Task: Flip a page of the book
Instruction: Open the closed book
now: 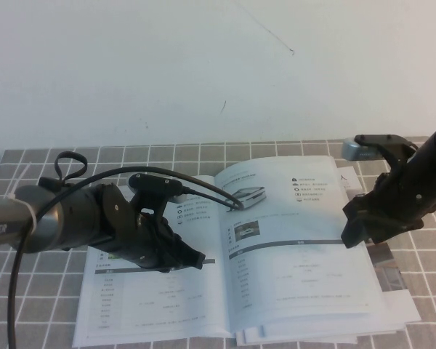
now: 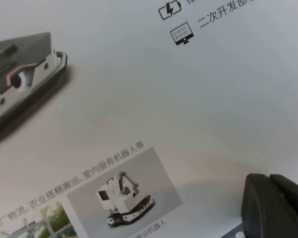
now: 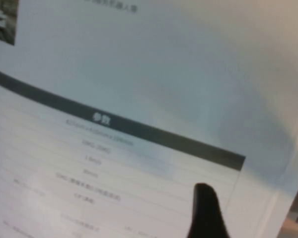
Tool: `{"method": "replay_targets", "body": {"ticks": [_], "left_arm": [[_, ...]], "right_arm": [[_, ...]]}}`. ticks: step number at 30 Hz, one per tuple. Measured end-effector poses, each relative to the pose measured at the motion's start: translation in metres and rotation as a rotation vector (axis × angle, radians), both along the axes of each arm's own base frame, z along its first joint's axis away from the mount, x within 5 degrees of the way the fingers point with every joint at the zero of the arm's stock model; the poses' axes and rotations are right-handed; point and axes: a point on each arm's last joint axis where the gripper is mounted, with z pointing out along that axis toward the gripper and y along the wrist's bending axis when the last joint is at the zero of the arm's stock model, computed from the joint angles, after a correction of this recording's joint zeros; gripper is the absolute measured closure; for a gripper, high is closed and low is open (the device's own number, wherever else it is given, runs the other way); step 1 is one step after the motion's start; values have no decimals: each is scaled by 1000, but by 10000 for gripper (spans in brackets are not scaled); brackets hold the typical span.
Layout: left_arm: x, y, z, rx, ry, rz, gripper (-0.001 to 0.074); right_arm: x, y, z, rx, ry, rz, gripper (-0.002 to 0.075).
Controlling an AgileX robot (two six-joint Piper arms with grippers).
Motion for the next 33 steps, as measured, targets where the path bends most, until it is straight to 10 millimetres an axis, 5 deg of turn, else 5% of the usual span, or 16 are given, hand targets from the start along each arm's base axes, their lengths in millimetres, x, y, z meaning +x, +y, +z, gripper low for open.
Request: {"method": "replay_targets", "body": {"ticks": [8,19,33], "left_arm": [[0,0,-1,1,-1,-1,738],[0,0,-1,1,-1,-1,738],[0,0,-1,1,-2,-1,738]], "right_arm": [[0,4,15,54,-25,26,298],[7,10,-19,80,48,6,298],[7,10,-23,76,51,20,298]]}}
